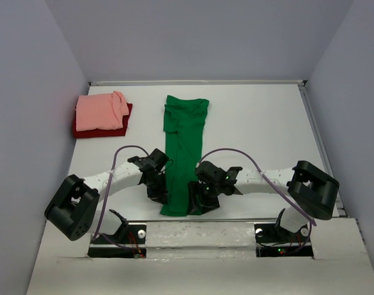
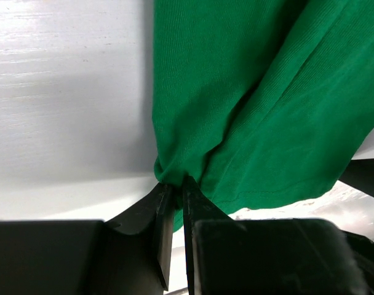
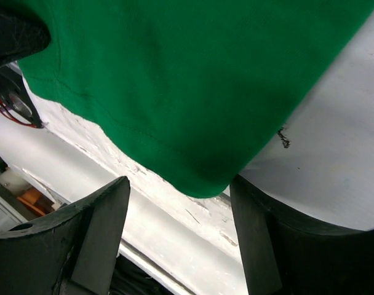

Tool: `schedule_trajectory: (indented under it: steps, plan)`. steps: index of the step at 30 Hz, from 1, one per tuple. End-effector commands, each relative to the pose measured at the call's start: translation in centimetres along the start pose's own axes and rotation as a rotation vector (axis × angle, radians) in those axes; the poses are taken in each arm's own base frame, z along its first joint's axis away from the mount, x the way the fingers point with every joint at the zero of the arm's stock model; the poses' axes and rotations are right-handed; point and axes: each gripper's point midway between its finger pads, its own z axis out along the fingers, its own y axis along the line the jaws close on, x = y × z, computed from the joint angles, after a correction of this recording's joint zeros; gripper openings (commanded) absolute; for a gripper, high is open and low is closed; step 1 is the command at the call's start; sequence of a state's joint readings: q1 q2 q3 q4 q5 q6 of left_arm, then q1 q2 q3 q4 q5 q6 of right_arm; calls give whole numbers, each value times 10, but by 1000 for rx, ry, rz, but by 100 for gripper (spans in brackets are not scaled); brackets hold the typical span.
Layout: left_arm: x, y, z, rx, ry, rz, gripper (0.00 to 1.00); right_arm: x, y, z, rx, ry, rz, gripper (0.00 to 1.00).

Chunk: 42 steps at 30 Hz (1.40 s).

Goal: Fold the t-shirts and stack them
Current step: Fold the tshirt

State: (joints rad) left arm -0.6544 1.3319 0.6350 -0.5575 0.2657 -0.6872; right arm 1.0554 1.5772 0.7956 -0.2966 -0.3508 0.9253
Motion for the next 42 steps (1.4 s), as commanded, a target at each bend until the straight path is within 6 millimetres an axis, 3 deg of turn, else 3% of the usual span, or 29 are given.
schedule_trajectory:
  steps: [1, 7, 13, 20, 26, 36, 42]
  plan:
    - [2, -6, -6, 25, 5, 24, 20, -8, 3, -4, 0, -70, 13, 71]
    - [0, -9, -10, 30, -2, 26, 20, -11, 5, -3, 5, -72, 18, 66]
    - [2, -9, -15, 35, -3, 25, 20, -16, 5, -4, 27, -91, 13, 55]
    - [1, -12, -18, 47, -11, 21, 20, -13, 0, -1, 53, -88, 21, 33]
    - [-2, -18, -25, 66, -28, 19, 19, -16, -6, -5, 104, -106, 38, 1]
    - [-10, -34, -63, 107, -99, 22, 6, -31, -3, -33, 207, -231, 29, 0]
    - [-11, -38, -70, 111, -107, 29, 0, -37, 2, -43, 223, -271, 17, 0]
